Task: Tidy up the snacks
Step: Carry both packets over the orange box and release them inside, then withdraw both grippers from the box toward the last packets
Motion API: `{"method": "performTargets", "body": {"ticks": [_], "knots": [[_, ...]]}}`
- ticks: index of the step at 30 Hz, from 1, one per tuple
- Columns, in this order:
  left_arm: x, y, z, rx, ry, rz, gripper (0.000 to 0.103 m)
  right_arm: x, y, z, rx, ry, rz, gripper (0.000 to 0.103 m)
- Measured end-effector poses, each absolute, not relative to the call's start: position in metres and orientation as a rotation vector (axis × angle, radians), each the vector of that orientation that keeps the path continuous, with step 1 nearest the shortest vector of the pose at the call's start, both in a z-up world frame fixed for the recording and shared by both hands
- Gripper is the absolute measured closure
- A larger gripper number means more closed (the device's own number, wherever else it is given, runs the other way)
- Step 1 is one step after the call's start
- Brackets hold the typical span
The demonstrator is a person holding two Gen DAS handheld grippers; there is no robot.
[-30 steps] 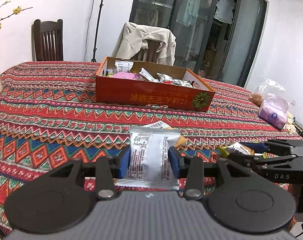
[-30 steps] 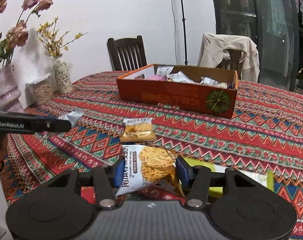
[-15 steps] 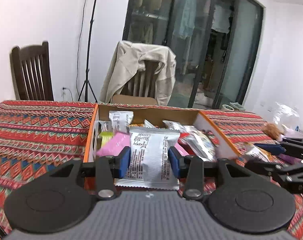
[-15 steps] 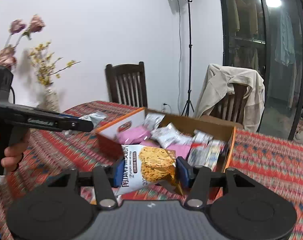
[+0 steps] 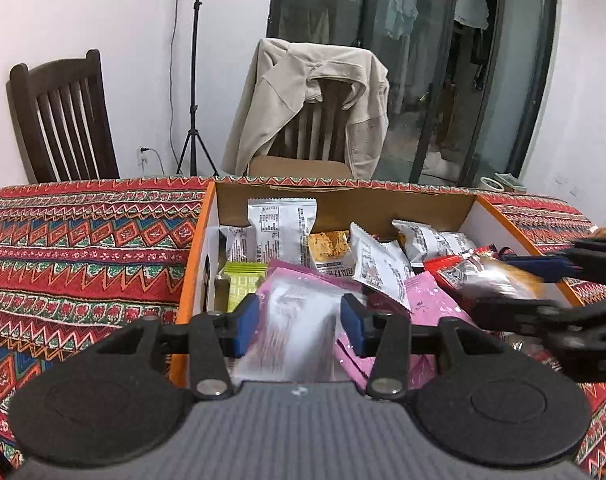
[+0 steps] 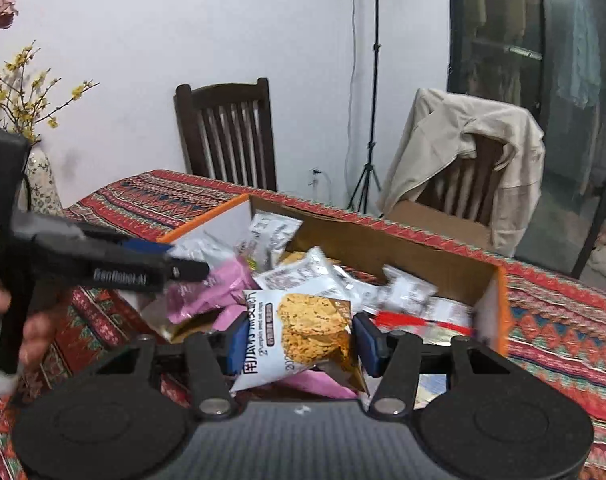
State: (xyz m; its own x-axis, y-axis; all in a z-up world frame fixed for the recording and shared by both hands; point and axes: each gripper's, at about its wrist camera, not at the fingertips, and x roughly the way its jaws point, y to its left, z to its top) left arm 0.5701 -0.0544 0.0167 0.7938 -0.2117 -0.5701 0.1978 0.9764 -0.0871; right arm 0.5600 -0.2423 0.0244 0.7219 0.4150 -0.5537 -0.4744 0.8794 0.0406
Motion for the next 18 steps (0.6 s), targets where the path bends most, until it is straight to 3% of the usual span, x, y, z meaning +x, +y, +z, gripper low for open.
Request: {"method": "performTargets", "body": {"ticks": [2, 4, 7, 18], "knots": [[0.565, -0.049, 0.020, -0.031, 0.603, -0.212, 0.042, 0.570, -0.229, 0.021, -0.097, 0.600, 0.517, 0.050], [0.561, -0.041, 0.026, -0.044, 0.595, -0.203, 0.041, 0.580, -0.214, 0.017, -0.091, 0.621, 0.538, 0.049], [0.551, -0.029, 0.036, -0.048, 0.569, -0.171, 0.039, 0.590, -0.192, 0.008, -0.075, 0.660, 0.567, 0.038], [0.484, -0.009, 0.065, -0.042, 0.496, -0.169, 0.035, 0.565, -0.208, 0.035, -0.062, 0.638, 0.509, 0.029]]}}
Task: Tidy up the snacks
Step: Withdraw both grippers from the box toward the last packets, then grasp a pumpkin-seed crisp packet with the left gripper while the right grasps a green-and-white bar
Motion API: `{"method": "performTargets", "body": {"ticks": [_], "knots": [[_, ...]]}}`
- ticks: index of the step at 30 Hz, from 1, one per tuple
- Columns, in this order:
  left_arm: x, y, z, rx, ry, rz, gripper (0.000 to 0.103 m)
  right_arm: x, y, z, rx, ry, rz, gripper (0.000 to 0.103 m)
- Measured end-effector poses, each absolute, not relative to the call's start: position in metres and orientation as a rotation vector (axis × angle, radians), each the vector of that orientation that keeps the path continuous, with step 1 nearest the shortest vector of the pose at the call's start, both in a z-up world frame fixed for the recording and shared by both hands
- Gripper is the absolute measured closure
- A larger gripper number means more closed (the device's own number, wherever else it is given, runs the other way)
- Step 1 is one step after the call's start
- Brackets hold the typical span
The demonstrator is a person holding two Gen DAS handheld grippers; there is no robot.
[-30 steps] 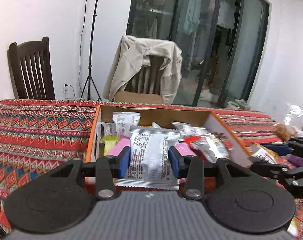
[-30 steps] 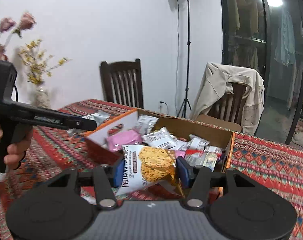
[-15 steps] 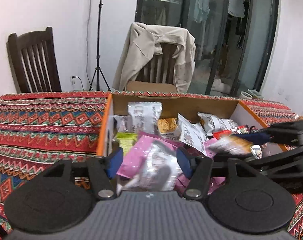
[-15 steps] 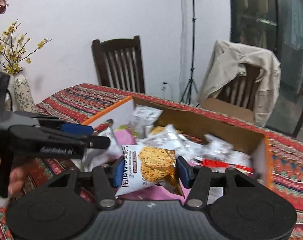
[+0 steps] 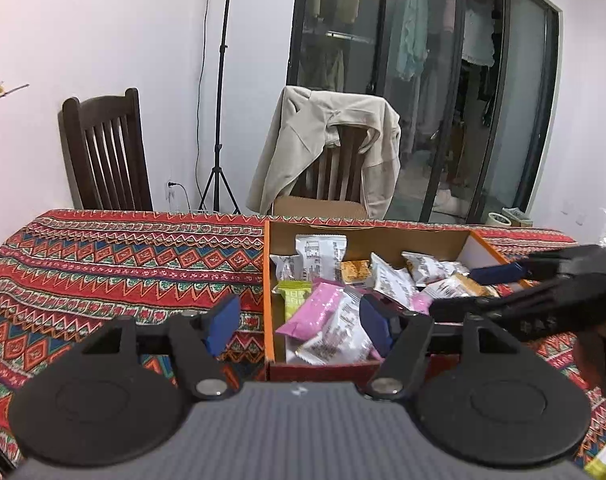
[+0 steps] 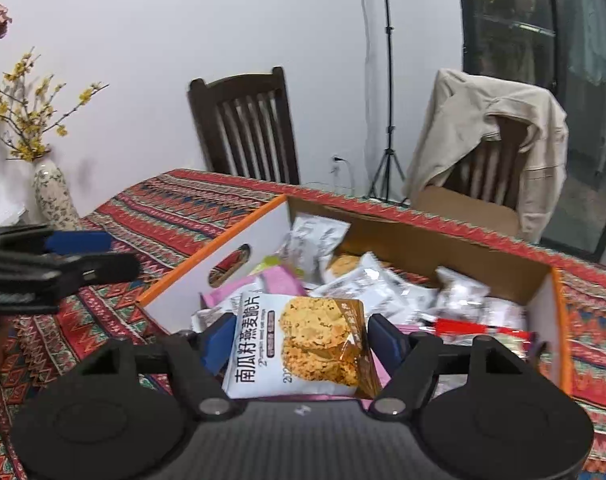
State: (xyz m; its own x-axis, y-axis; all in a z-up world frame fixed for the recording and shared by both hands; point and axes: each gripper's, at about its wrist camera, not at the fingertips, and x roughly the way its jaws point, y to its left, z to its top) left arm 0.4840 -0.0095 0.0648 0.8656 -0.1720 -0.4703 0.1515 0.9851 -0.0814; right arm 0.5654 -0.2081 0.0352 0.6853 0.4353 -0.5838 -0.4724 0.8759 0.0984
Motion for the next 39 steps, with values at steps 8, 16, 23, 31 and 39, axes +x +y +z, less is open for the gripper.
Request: {"method": "performTargets", "body": {"ticks": [8, 16, 23, 31, 39], "knots": [[0.438, -0.008, 0.075, -0.053, 0.487, -0.169, 0.034, 0.578, -0.220, 0.012, 0.092, 0.715, 0.478, 0.024], [0.370, -0.023, 0.077, -0.011, 0.443, -0.181, 0.028, 0.474, -0.261, 0.055, -0.008, 0.535, 0.409, 0.021], [0.291, -0.062, 0.059, 0.054, 0.400, -0.229, 0.021, 0.354, -0.288, 0.054, -0.102, 0.478, 0.411, 0.015], [0.226, -0.080, 0.023, 0.034, 0.508, -0.227, 0.020, 0.252, -0.296, 0.013, -0.114, 0.540, 0.421, 0.015], [0.202, -0.082, 0.001, 0.033, 0.595, -0.189, 0.020, 0.214, -0.304, -0.023, -0.058, 0.622, 0.434, 0.015]]}}
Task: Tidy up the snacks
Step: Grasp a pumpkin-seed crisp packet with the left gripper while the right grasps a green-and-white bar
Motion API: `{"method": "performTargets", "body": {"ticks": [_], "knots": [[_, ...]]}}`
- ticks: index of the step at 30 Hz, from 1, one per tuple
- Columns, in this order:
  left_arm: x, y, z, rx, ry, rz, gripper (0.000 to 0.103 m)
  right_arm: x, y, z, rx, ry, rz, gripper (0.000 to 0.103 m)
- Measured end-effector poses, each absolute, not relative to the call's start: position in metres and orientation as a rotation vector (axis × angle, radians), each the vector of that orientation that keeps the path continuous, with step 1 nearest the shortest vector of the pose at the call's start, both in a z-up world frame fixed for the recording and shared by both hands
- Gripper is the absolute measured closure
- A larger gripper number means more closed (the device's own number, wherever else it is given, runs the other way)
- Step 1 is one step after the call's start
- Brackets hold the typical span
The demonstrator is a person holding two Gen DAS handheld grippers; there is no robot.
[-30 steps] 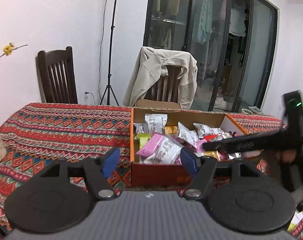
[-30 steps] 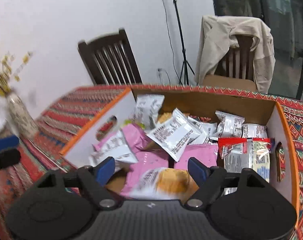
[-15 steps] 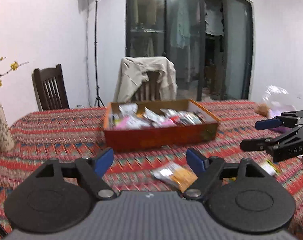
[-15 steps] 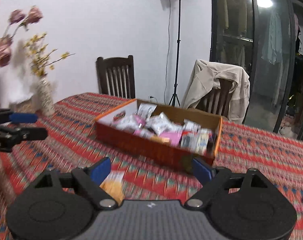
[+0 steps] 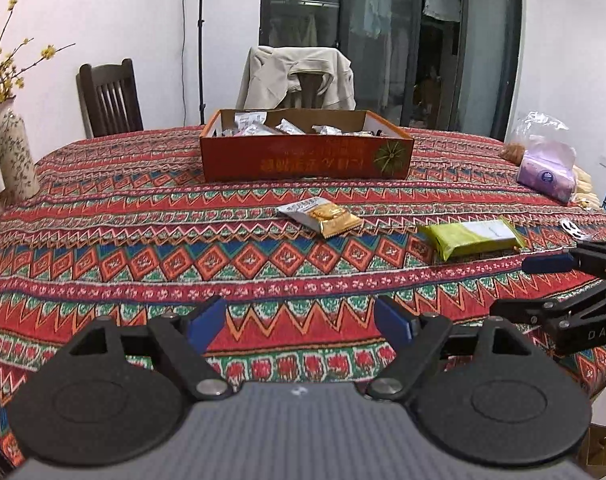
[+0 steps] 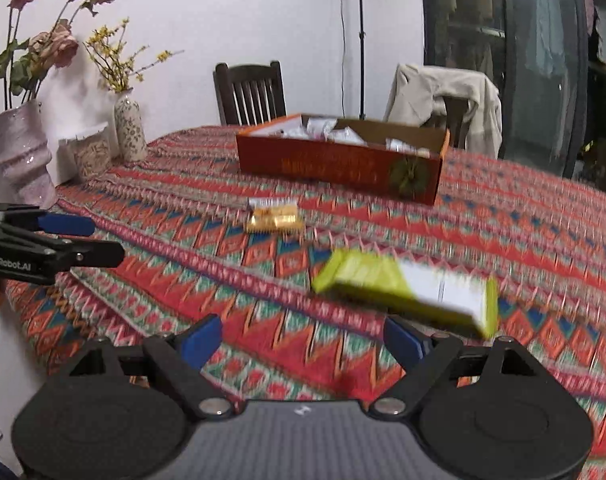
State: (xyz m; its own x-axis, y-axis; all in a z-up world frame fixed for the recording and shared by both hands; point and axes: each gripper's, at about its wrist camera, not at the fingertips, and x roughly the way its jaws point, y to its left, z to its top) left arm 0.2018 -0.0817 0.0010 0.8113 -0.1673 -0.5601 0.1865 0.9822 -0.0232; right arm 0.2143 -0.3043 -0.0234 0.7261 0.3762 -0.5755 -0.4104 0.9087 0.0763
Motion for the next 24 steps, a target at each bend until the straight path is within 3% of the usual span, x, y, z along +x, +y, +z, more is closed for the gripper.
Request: {"method": "performTargets", "body": {"ticks": [13, 24], "knots": [[0.219, -0.086, -0.008, 0.029, 0.631, -0.186, 0.020, 0.236, -0.346, -0.052, 0.174, 0.682, 0.338, 0.014], [0.305, -0.084, -0.022, -0.084, 0.694, -0.242, 0.020, 0.318, -0.367, -0.054, 0.427, 0.663, 0.338, 0.010]]}}
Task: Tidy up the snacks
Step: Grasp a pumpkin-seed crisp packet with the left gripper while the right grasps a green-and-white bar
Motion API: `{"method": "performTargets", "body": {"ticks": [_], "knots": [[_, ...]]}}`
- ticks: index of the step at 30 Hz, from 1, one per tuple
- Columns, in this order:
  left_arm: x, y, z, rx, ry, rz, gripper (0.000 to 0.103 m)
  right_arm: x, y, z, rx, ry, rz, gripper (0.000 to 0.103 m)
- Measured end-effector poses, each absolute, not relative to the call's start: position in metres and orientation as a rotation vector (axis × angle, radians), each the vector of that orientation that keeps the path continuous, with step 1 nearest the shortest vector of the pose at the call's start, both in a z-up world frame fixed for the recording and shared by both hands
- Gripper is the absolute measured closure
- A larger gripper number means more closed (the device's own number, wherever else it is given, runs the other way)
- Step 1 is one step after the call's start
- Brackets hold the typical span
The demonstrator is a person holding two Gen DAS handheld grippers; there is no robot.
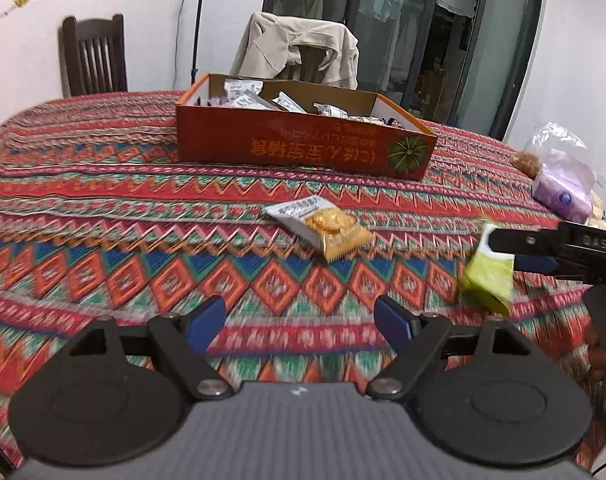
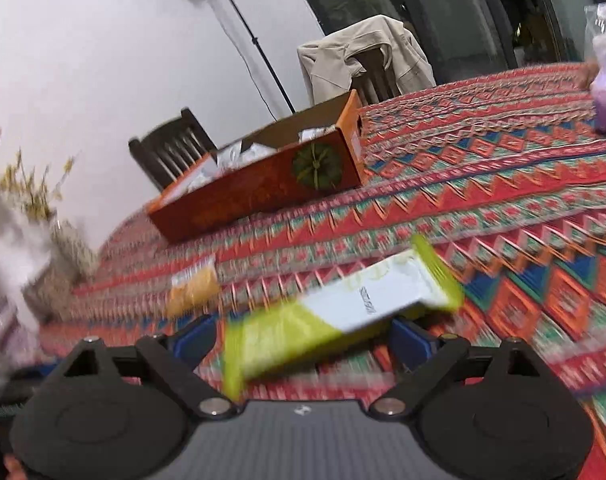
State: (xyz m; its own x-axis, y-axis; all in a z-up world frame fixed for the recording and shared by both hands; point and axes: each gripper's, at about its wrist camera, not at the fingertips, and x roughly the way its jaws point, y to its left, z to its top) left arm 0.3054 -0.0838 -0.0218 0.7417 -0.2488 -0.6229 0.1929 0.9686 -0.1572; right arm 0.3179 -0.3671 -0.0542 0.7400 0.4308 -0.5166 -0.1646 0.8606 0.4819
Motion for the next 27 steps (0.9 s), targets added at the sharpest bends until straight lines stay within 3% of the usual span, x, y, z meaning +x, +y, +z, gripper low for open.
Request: {"method": "performTargets", "body": {"ticks": [3, 7, 9, 11, 14, 17, 19, 27], "knots": [[0.338, -0.090, -0.028, -0.110, 0.724, -0.264, 0.020, 0.354, -0.355, -0.053, 0.406, 0.680, 0.339, 0.010], [0.377, -0.103, -0.033, -0.128, 0.751, -0.277, 0.020, 0.383, -0.319, -0.052, 0.173, 0.719, 0.314, 0.015], [0.392, -0.113, -0.035, -0.119, 0.757, -0.284, 0.020, 0.383, -0.308, -0.053, 0.067, 0.712, 0.292, 0.025], [0.403, -0.127, -0.037, -0.090, 0.749, -0.284, 0.020, 0.380, -0.305, -0.054, -0.007, 0.701, 0.267, 0.047], [0.413, -0.147, -0.038, -0.027, 0.737, -0.282, 0.021, 0.372, -0.315, -0.054, -0.038, 0.691, 0.233, 0.060], [0.413, -0.165, -0.043, 0.042, 0.706, -0.277, 0.032, 0.365, -0.326, -0.054, -0.046, 0.684, 0.216, 0.061], [0.409, -0.174, -0.045, 0.105, 0.675, -0.267, 0.051, 0.360, -0.333, -0.055, -0.029, 0.681, 0.227, 0.061], [0.376, -0.169, -0.037, 0.070, 0.696, -0.315, 0.057, 0.347, -0.331, -0.055, -0.061, 0.665, 0.239, 0.066]]}}
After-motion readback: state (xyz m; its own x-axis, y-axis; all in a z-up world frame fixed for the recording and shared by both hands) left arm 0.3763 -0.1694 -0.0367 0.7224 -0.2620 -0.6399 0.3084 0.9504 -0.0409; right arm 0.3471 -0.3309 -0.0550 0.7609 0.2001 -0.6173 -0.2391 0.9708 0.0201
